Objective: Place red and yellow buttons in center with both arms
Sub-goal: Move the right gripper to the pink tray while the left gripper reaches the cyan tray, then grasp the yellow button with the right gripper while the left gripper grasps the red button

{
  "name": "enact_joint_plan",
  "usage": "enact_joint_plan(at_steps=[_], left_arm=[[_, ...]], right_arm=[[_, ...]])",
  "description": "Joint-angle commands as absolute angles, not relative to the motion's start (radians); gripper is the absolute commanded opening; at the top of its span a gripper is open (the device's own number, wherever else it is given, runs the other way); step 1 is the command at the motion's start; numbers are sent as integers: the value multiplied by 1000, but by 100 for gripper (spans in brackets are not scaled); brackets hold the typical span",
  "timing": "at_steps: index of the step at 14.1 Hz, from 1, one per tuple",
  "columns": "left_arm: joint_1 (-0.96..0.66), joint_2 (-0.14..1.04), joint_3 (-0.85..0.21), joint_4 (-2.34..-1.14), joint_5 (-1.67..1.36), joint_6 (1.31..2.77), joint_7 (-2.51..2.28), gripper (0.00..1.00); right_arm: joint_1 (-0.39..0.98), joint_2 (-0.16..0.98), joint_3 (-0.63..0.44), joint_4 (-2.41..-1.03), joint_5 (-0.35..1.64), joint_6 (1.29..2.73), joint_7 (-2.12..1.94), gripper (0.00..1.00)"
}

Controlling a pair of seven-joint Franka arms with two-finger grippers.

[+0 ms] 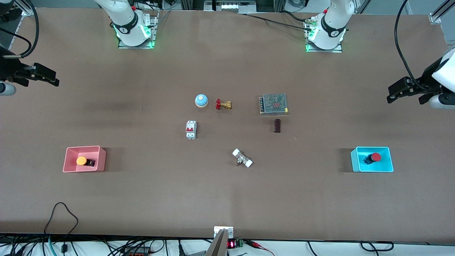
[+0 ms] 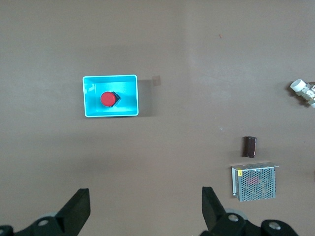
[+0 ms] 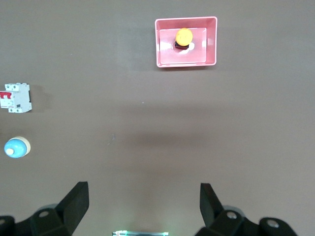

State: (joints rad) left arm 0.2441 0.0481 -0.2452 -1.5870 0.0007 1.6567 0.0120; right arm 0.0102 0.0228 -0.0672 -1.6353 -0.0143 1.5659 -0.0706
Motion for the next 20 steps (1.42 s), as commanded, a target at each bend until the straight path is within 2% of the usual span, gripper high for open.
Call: enact_joint_plan(at_steps=[1, 4, 12, 20], left_arm=[[265, 83, -242, -1605, 2, 1696, 35, 100], [301, 152, -238, -1608, 6, 1797, 40, 100], [336, 389, -238, -1608, 122, 2025, 41, 100], [385, 583, -235, -1608, 141, 2152, 41, 100]], right_arm=[[-27, 118, -54, -1641, -34, 1667, -72, 100], [-43, 242, -54, -1634, -38, 1810, -74, 100], [-51, 557, -52, -1534, -58, 2078, -158, 100], [-64, 686, -54, -1528, -58, 2270, -184, 100]])
